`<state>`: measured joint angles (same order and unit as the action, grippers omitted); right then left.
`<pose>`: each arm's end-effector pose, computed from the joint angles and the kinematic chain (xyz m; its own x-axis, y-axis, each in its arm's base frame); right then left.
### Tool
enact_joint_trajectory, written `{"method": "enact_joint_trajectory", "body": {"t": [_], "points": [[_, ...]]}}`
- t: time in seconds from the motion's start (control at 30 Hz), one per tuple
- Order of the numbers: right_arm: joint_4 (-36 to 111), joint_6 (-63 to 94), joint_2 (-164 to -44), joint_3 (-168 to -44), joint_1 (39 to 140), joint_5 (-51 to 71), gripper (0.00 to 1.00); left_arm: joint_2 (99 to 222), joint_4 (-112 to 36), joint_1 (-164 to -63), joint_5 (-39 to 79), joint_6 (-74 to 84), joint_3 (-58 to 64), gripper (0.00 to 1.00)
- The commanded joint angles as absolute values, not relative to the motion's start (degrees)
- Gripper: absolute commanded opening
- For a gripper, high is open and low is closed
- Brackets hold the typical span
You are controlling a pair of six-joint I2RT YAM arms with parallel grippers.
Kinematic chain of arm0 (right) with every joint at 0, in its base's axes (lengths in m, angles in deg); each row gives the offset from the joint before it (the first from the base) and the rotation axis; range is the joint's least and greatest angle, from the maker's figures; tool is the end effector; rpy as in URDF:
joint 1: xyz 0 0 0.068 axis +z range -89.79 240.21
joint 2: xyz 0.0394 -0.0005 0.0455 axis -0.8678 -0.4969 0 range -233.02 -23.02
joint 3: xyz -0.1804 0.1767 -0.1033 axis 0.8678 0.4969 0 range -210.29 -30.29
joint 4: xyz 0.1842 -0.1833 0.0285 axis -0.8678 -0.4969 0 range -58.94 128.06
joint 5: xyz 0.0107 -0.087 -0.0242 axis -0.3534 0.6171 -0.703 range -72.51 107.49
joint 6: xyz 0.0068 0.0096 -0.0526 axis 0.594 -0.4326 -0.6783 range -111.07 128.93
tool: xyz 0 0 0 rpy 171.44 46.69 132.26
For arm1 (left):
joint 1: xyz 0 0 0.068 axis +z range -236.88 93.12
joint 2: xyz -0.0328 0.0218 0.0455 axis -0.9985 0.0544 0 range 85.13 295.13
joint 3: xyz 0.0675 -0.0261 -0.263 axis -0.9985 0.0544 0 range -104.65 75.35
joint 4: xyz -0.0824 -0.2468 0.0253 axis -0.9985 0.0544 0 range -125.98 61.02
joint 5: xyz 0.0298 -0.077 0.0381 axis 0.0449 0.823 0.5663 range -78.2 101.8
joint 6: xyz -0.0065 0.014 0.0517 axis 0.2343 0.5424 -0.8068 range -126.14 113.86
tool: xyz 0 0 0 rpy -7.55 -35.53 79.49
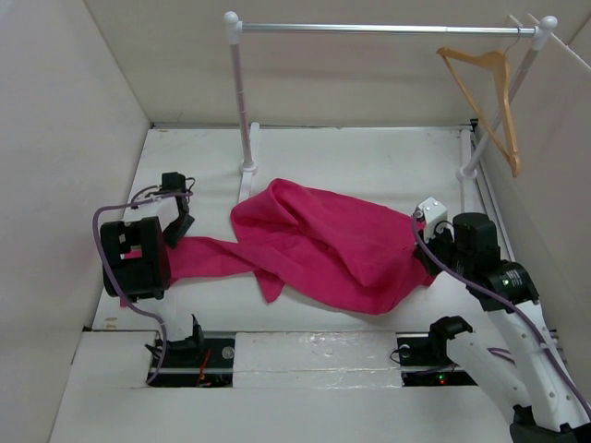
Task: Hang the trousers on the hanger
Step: Fold the trousers
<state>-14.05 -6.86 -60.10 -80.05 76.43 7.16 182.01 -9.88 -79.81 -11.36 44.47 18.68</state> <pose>0.1128 0.0395 0.3157 -0.4759 -0.4173 -0.7742 -0.5585 0.8234 -0.1005 0.3161 0.0533 0.1654 -0.3681 -0.7617 -0.5333 -0.8737 0.4796 -0.0819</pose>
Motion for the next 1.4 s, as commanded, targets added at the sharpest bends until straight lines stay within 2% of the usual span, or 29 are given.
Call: {"method": "enact_joint_trajectory", "body": {"t": [0.0,0.03,0.07,0.17,0.27,0.37,0.5,0.6,0.67,0.7,0.77,0.9,1.07,1.1,1.13,1.2,1.23,1.27,1.33,1.37], "points": [[-10.8,-6.98,-60.29,-81.53,76.99,7.47,0.0,185.84,-8.03,-80.11,-13.51,42.46,18.22,0.51],[-10.46,-6.72,-60.29,-81.62,76.99,7.38,0.0,187.68,-7.95,-80.11,-12.91,42.2,18.04,0.16],[-9.32,-6.54,-60.38,-81.88,76.99,7.38,0.0,188.31,-7.08,-80.11,-12.64,42.11,17.87,0.0],[-5.99,-5.66,-63.0,-84.85,76.99,8.35,0.0,187.27,-6.46,-80.64,-10.36,41.15,15.94,0.0],[-2.12,-4.87,-68.97,-91.25,76.99,9.23,0.0,182.87,-4.09,-80.64,-7.29,39.57,8.49,0.0],[0.7,-4.34,-75.2,-98.47,76.99,9.93,0.0,180.05,0.21,-80.64,-3.95,40.87,-5.21,0.0],[-1.3,-4.17,-78.92,-113.83,76.99,12.55,0.0,179.79,7.07,-81.17,0.1,42.9,-30.66,0.0],[-5.52,-4.34,-76.39,-116.42,76.29,15.28,0.0,178.56,11.91,-79.33,0.28,43.78,-38.98,0.0],[-8.86,-4.43,-73.58,-114.15,73.93,15.38,0.0,173.57,12.44,-78.53,-0.94,44.82,-35.85,0.0],[-11.31,-4.87,-68.25,-110.57,73.39,14.25,0.0,169.63,13.66,-78.53,-7.56,45.09,-28.0,0.0],[-14.83,-4.96,-66.2,-106.16,73.39,13.98,0.0,165.22,13.15,-78.53,-9.28,45.27,-24.1,0.0],[-24.32,-4.61,-57.23,-96.49,73.39,12.58,0.0,154.32,12.97,-78.53,-20.95,46.06,0.82,0.0],[-37.6,-5.92,-55.63,-99.8,73.39,20.2,0.0,147.1,15.95,-78.53,-25.91,49.22,17.06,0.0],[-38.65,-6.19,-55.81,-102.25,73.39,20.56,0.0,146.92,18.13,-78.53,-27.56,52.27,19.69,0.11],[-41.1,-6.19,-56.07,-103.14,73.39,20.31,0.0,145.44,20.42,-78.53,-27.58,57.52,20.32,0.39],[-41.65,-7.32,-54.76,-103.07,73.39,16.21,0.0,143.93,18.77,-78.53,-25.3,55.73,20.42,0.72],[-41.74,-7.42,-53.88,-102.02,73.39,14.69,0.0,142.8,19.82,-78.53,-25.9,57.39,19.63,0.92],[-41.83,-7.42,-52.83,-101.05,73.39,13.2,0.02,142.35,20.52,-78.53,-26.26,58.27,18.67,0.95],[-41.83,-7.25,-50.54,-96.76,73.39,8.8,0.05,141.82,21.23,-78.53,-25.56,58.72,14.28,0.96],[-41.74,-7.07,-50.19,-95.78,73.39,7.92,0.18,142.17,19.41,-78.53,-24.16,56.2,12.61,0.93]]}}
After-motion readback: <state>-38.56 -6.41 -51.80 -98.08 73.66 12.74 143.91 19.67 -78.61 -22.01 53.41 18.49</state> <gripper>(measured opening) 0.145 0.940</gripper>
